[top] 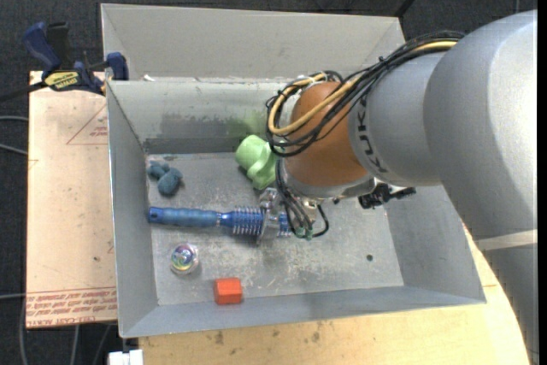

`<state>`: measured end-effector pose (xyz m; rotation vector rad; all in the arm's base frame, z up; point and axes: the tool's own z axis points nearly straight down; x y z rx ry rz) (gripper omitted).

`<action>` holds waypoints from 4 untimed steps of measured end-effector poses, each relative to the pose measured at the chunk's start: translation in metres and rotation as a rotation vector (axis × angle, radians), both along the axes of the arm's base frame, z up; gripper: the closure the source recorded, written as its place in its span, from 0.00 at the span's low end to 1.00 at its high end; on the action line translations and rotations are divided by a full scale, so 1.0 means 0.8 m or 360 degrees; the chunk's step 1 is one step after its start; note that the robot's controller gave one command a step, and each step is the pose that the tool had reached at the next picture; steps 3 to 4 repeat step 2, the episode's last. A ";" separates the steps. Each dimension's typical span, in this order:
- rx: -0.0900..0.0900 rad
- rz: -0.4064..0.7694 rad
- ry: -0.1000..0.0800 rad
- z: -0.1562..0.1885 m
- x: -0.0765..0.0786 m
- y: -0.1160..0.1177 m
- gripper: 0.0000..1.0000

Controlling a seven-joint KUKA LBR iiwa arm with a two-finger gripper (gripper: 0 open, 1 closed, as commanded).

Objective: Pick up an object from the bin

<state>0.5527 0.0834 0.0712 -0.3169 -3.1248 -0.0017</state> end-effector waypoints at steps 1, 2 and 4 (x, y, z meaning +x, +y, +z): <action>-0.0001 0.0399 0.0001 -0.003 -0.014 -0.018 1.00; -0.0001 0.0493 -0.0015 0.235 -0.051 0.007 1.00; -0.0001 0.0493 -0.0015 0.235 -0.051 0.007 1.00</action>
Offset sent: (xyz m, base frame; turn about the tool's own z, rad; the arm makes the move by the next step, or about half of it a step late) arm -0.0109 -0.0140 -0.0012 -0.2522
